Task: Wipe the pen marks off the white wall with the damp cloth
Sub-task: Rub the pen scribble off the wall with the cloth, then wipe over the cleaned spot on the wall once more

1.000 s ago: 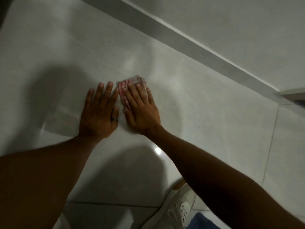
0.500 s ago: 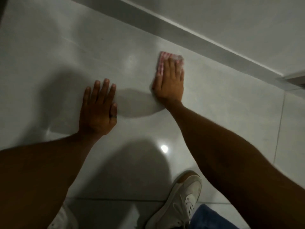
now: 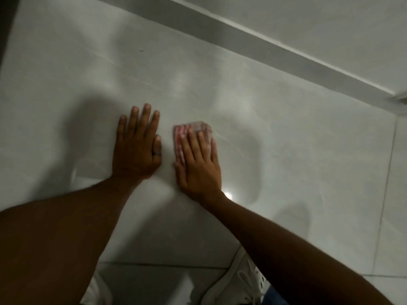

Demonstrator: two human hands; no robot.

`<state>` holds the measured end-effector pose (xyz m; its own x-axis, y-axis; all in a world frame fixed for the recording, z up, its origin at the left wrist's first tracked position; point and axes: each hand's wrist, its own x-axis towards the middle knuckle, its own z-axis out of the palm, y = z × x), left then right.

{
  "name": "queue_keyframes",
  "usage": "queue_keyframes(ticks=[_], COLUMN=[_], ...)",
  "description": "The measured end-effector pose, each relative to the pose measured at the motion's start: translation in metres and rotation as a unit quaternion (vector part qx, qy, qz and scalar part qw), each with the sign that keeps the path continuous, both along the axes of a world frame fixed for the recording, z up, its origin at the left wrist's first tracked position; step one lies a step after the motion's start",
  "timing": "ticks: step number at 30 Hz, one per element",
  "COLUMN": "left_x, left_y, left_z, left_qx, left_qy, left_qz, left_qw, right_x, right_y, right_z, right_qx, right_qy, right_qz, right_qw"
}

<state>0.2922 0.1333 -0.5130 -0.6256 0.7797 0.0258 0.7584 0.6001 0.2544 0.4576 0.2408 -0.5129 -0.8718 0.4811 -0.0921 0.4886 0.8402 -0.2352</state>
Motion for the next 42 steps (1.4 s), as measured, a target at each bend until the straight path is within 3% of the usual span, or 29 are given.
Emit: queue_keyframes(ticks=[7, 9, 12, 15, 17, 18, 20, 22, 24, 25, 26, 28, 31, 32, 35, 37, 40, 42], left_x=[0.004, 0.005, -0.003, -0.012, -0.023, -0.028, -0.028, -0.012, 0.005, 0.009, 0.009, -0.005, -0.046, -0.066, -0.135, -0.187, -0.267, -0.312], left_y=[-0.004, 0.003, 0.009, 0.003, 0.008, 0.016, 0.028, 0.027, 0.013, 0.006, -0.003, -0.016, -0.035, -0.042, -0.058, -0.07, -0.082, -0.085], left_z=[-0.006, -0.006, -0.006, 0.005, 0.025, 0.04, 0.087, 0.148, 0.213, 0.246, 0.278, 0.345, 0.433, 0.456, 0.509, 0.523, 0.522, 0.516], left_qx=[-0.022, -0.022, -0.044, -0.12, -0.186, -0.215, -0.244, -0.21, -0.121, -0.067, -0.008, 0.1, 0.203, 0.241, 0.351, 0.391, 0.439, 0.428], left_qy=[0.012, 0.012, 0.005, -0.072, -0.172, -0.252, -0.455, -0.636, -0.751, -0.781, -0.794, -0.781, -0.72, -0.705, -0.671, -0.632, -0.583, -0.562], left_qz=[-0.014, -0.012, -0.011, -0.064, -0.079, -0.055, 0.076, 0.248, 0.343, 0.359, 0.37, 0.399, 0.436, 0.442, 0.436, 0.446, 0.473, 0.499], left_qw=[1.0, 1.0, 0.999, 0.988, 0.964, 0.942, 0.853, 0.7, 0.551, 0.506, 0.482, 0.471, 0.5, 0.5, 0.487, 0.499, 0.494, 0.502], right_x=[-0.069, -0.093, -0.112, -0.078, -0.047, -0.036, -0.026, -0.025, -0.023, -0.026, -0.034, -0.062, -0.11, -0.128, -0.207, -0.274, -0.378, -0.433], right_y=[0.069, 0.105, 0.135, 0.111, 0.077, 0.061, 0.04, 0.03, 0.028, 0.026, 0.021, 0.014, 0.014, 0.016, 0.017, 0.01, -0.009, -0.02], right_z=[0.005, 0.011, 0.018, 0.022, 0.035, 0.05, 0.093, 0.149, 0.211, 0.245, 0.279, 0.348, 0.432, 0.455, 0.508, 0.527, 0.539, 0.539], right_qx=[-0.012, -0.034, -0.087, -0.121, -0.193, -0.258, -0.425, -0.591, -0.731, -0.78, -0.809, -0.834, -0.83, -0.816, -0.715, -0.622, -0.486, -0.428], right_qy=[0.024, 0.049, 0.1, 0.017, -0.054, -0.069, -0.055, 0.009, 0.074, 0.092, 0.098, 0.075, 0.066, 0.069, 0.052, 0.057, 0.077, 0.075], right_qz=[0.051, 0.006, -0.147, -0.26, -0.289, -0.312, -0.406, -0.468, -0.456, -0.438, -0.424, -0.399, -0.38, -0.367, -0.276, -0.23, -0.151, -0.132], right_qw=[0.998, 0.998, 0.98, 0.958, 0.936, 0.912, 0.807, 0.657, 0.503, 0.437, 0.396, 0.374, 0.403, 0.442, 0.641, 0.747, 0.857, 0.891])
